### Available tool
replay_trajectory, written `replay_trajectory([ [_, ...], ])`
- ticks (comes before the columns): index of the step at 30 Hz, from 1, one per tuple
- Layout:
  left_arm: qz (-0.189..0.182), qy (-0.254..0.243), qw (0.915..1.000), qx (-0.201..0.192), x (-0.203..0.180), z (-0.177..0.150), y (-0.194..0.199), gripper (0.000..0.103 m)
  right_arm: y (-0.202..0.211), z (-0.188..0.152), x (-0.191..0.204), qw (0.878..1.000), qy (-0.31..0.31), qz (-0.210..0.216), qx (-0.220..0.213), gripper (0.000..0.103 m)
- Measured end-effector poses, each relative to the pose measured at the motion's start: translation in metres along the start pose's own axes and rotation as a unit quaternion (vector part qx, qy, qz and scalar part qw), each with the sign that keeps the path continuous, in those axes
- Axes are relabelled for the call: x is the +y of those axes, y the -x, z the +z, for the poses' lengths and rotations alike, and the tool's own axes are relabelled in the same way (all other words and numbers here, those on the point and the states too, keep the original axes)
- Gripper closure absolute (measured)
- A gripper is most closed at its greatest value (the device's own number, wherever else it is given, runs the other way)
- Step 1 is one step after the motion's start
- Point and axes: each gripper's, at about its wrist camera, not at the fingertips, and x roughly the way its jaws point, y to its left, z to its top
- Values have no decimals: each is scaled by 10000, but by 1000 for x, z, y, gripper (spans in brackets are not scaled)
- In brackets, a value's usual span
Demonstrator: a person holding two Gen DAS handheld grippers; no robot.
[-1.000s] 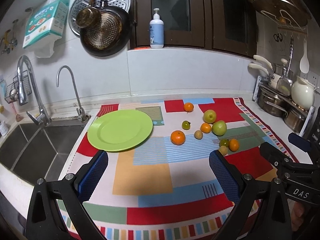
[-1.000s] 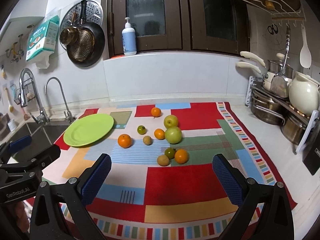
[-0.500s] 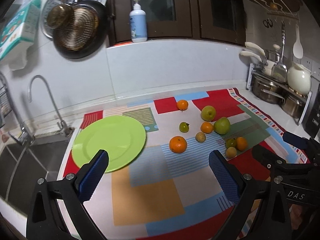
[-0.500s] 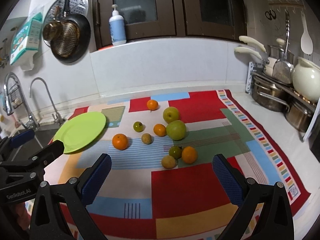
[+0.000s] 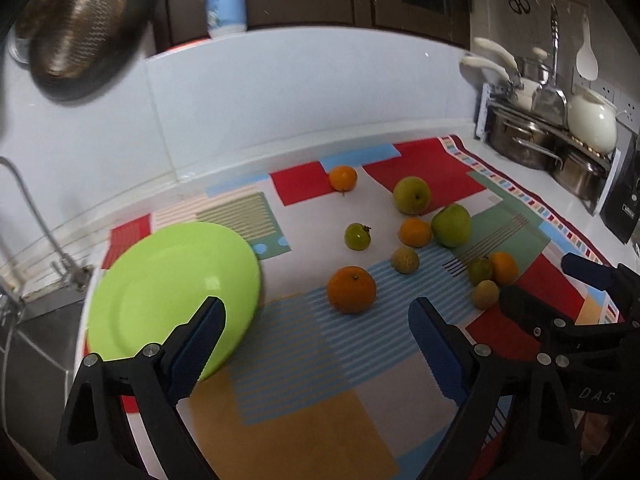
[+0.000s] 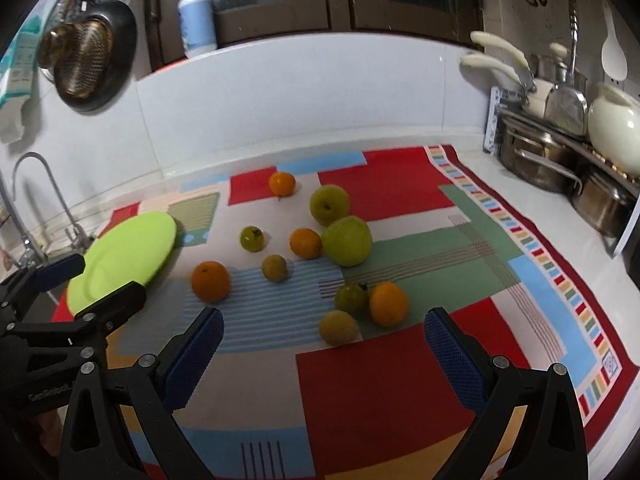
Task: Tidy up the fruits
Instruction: 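Grasp the large orange with the left gripper while the right gripper grasps a small brown fruit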
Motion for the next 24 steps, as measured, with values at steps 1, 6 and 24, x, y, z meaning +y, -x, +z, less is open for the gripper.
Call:
replay_trajectory([
  [1, -44, -21, 10000, 34, 0, 0, -4, 12, -4, 0, 0, 10000, -20, 5, 37, 5],
  [6, -237, -200, 9994, 183, -2, 0, -28, 15, -25, -2, -2, 9995, -123, -49, 301, 11],
  [24, -609, -472, 9948, 668, -13, 3, -90, 39, -69, -13, -1, 9958, -110, 8, 911, 47],
])
